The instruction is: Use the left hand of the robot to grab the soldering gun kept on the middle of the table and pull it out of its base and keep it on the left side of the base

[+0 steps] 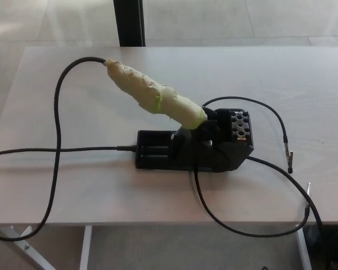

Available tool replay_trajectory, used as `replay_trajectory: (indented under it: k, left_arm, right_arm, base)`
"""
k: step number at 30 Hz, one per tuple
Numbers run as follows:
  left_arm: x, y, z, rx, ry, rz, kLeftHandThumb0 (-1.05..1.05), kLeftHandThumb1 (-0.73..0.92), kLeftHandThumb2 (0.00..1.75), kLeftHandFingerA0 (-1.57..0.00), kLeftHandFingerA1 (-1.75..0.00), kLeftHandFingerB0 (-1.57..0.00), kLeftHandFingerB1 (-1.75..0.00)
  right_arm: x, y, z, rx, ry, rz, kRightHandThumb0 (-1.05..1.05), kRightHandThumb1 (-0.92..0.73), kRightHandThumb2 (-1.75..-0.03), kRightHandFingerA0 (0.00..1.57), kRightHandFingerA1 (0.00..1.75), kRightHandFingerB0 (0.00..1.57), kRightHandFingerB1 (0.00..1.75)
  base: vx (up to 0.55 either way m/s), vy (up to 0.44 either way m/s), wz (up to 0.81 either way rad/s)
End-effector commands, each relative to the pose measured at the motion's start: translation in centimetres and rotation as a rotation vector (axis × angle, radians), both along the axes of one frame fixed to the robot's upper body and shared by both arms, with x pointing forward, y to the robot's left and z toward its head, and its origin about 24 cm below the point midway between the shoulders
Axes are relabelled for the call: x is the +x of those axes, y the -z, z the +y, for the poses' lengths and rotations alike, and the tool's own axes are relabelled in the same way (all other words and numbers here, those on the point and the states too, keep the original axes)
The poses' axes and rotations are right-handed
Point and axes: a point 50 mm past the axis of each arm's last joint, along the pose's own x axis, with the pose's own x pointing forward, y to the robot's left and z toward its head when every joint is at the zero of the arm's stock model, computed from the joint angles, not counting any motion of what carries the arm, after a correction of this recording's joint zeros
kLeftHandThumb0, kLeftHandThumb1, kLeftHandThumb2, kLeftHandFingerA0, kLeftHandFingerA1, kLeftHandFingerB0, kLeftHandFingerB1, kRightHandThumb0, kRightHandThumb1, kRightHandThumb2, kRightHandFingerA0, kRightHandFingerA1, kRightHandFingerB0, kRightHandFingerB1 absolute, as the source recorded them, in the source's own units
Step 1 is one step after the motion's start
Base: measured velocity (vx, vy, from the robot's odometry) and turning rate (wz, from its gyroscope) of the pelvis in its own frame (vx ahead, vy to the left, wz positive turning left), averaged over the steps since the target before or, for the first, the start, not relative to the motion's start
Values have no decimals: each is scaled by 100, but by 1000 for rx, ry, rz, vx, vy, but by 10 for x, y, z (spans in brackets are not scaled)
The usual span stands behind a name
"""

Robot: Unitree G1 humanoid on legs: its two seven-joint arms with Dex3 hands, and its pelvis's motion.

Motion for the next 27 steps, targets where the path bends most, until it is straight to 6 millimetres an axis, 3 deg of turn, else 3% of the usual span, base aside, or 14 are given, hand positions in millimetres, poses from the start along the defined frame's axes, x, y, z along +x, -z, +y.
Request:
replay_trajectory:
  k: [1,7,8,9,10,11,13,15,16,17,18,19,20,27]
  left_arm:
    - [2,-6,6,3,1,-66,-56,60,58,-59,-51,-72,-47]
    - [2,-6,6,1,1,-69,-56,60,58,-59,-51,-72,-47]
    - [127,-115,49,244,-183,-691,-71,80,65,-41,-127,-23,-50]
    - [172,-195,53,331,-242,-1004,-69,61,105,-64,-106,-19,-58]
    - [173,-197,52,334,-239,-1009,-69,61,105,-64,-106,-19,-58]
    - [194,-227,36,406,-114,-1053,-79,84,64,-32,-129,-29,-71]
    - [234,-285,-16,430,144,-1207,-68,83,65,-10,-60,-15,-38]
    - [237,-289,-21,421,163,-1215,-66,70,62,-30,-39,-31,-30]
    - [255,-307,-40,393,264,-1241,-58,82,66,-4,-40,-11,-31]
    - [257,-310,-43,390,275,-1243,-58,82,66,-4,-40,-11,-31]
    - [270,-322,-63,406,385,-1247,-35,60,113,-1,-53,0,-51]
    - [278,-330,-76,415,458,-1243,-35,60,113,-1,-53,0,-51]
    - [284,-334,-87,415,504,-1239,-63,83,65,-14,-49,-14,-34]
    - [315,-351,-157,428,823,-1165,-67,78,63,-15,-54,-20,-36]
  right_arm:
    - [0,-7,-4,12,-2,-61,-59,-50,-84,19,58,13,43]
    - [0,-7,-4,13,-3,-63,-59,-50,-84,19,58,13,43]
    - [3,-5,-2,22,-5,-68,-59,-50,-83,21,57,14,42]
    - [4,-5,-2,18,-7,-64,-59,-50,-83,20,57,15,42]
    - [4,-5,-2,17,-7,-63,-59,-50,-83,20,57,15,42]
    - [4,-6,-2,17,-10,-66,-58,-50,-83,20,57,14,42]
    - [3,-7,-3,25,-3,-78,-58,-50,-83,21,57,14,42]
    - [3,-8,-4,23,-2,-78,-57,-50,-83,19,56,14,42]
    - [4,-9,-5,21,2,-78,-57,-50,-83,21,57,15,42]
    - [4,-9,-5,21,2,-78,-57,-50,-83,21,57,15,42]
    - [3,-9,-5,13,-1,-65,-57,-50,-83,22,58,14,42]
    - [3,-9,-5,9,-5,-60,-57,-50,-83,22,58,14,42]
    - [3,-9,-5,4,-14,-57,-59,-50,-84,24,59,14,42]
    - [3,-7,-4,20,-4,-65,-54,-65,-61,19,53,21,30]
  base:
    - [0,0,0]
    - [0,0,0]
    - [0,0,0]
    - [0,0,0]
    - [0,0,19]
    - [0,0,0]
    - [0,0,0]
    - [0,0,0]
    - [0,0,0]
    - [0,0,0]
    - [0,0,0]
    - [0,0,0]
    - [0,0,0]
    - [0,0,0]
